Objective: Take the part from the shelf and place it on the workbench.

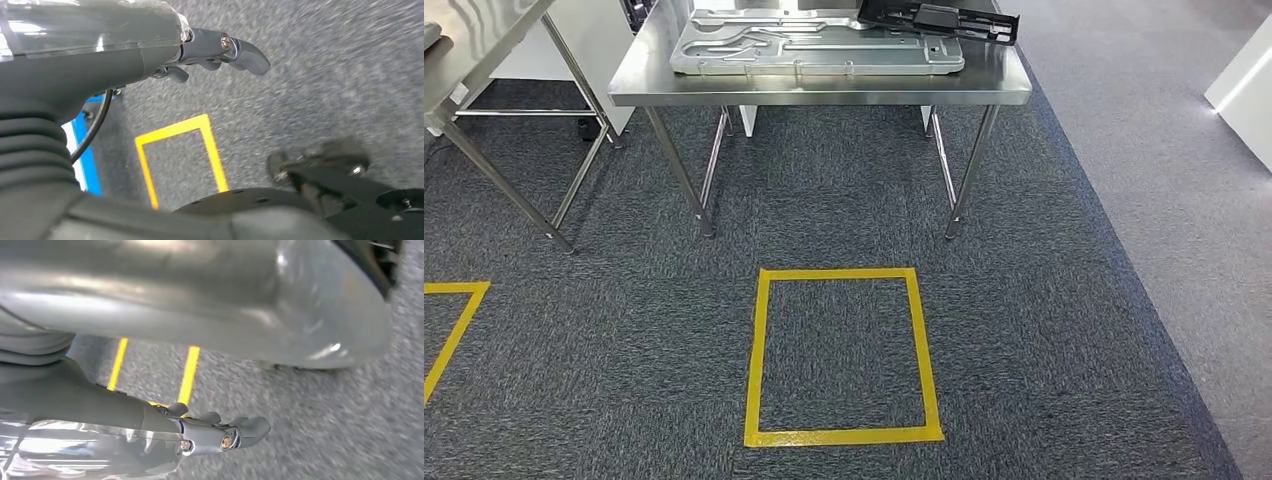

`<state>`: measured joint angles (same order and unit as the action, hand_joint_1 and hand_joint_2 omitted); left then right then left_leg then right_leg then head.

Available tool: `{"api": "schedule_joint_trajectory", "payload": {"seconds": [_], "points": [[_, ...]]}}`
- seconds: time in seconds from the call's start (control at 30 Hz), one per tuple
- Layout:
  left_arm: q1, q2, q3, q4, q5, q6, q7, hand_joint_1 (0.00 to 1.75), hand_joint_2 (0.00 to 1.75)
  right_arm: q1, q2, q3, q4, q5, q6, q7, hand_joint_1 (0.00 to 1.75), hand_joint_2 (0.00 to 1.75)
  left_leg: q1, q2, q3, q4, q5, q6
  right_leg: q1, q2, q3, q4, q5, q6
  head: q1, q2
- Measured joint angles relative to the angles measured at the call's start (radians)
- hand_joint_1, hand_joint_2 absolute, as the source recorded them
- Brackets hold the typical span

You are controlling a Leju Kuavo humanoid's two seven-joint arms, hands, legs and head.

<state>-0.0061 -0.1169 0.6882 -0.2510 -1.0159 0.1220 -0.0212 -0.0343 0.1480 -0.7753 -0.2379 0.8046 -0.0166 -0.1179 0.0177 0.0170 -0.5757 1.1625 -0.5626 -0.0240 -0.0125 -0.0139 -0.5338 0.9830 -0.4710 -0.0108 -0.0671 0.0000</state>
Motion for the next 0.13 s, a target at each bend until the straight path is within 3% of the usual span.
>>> {"api": "schedule_joint_trajectory", "payload": {"seconds": [0.07,0.13], "points": [[0.013,0.003,-0.030,0.000,0.046,-0.006,0.000,0.00,0.00,0.000,-0.007,0.035,-0.018,-0.036,0.000,0.004,0.00,0.00,0.000,0.026,0.051,-0.120,0.046,0.005,0.004,-0.007,-0.003,0.014,-0.008,0.013,0.000,0.000],[0.018,0.006,-0.054,0.000,0.081,-0.010,0.001,0.00,0.00,0.001,-0.014,0.061,-0.029,-0.064,0.000,0.008,0.00,0.00,-0.004,0.038,0.059,-0.153,0.049,0.016,0.009,-0.016,-0.006,0.023,-0.012,0.023,0.000,0.000]]}}
